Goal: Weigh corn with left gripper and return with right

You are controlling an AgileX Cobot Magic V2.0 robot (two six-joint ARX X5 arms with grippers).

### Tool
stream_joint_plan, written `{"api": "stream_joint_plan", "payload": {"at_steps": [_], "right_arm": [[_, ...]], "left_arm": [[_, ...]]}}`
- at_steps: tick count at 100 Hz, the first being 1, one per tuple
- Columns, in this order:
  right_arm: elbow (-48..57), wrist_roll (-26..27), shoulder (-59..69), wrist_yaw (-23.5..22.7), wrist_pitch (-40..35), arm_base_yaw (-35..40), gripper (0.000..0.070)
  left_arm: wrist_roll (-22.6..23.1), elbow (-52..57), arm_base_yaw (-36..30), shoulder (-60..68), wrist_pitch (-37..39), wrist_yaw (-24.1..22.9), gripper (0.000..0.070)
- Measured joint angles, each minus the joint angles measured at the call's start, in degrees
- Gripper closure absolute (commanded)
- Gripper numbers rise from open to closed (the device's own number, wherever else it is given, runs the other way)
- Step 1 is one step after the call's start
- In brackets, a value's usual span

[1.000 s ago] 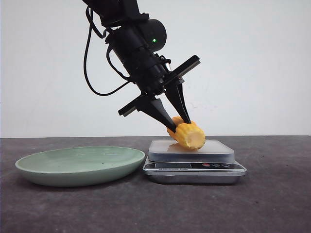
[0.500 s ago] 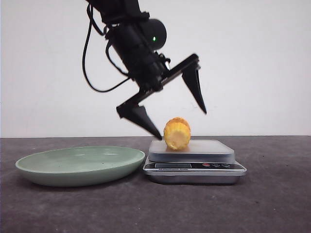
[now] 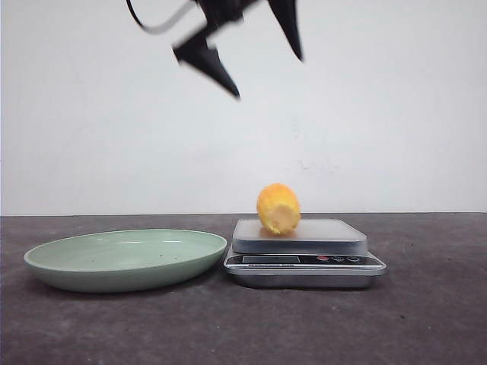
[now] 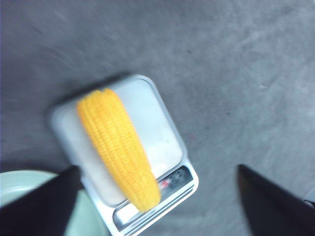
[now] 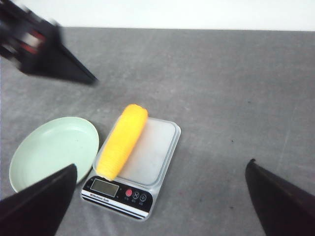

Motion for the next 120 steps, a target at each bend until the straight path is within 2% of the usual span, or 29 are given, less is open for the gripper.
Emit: {"api": "stream_joint_plan", "payload": {"at_steps": [3,5,16,36,44,64,87,108,120], "right_arm": [[0.0,0.0,0.1,0.0,-0.2,0.0,0.0000],[0.0,0.0,0.2,0.0,-0.4,0.0,0.0000],[0.0,0.0,0.4,0.1,-1.4,0.0,0.0000],[0.0,0.0,0.9,0.1,-2.1,0.0,0.0000],[0.0,0.0,1.3,-0.1,-1.9,0.0,0.0000],[0.0,0.4,3.4,-0.2,-1.9,0.7,0.0000],[0.0,0.7,6.1,-0.2,0.7,3.8,0.0000],[0.0,2.3,8.2,-0.2,7.2,8.0,0.0000],[0.0,5.1,9.9,-0.2,13.3,10.1,0.0000]], "left_arm": [[0.9,2.6,0.0,0.0,-2.1,-1.0,0.0671],[1.5,4.3,0.0,0.0,-3.4,-1.6,0.0700],[3.7,14.7,0.0,0.0,-4.9,-3.5,0.0697],[3.7,29.8,0.0,-5.2,-4.9,-4.2,0.0697],[3.7,32.2,0.0,-10.3,-4.9,-4.8,0.0697],[5.4,32.7,0.0,-22.9,-4.9,-10.3,0.0697],[7.1,24.7,0.0,-35.6,-4.9,-17.7,0.0697],[7.8,4.8,0.0,-51.7,-4.9,-25.1,0.0697],[8.0,-7.6,0.0,-61.5,-4.9,-26.7,0.0697]]}}
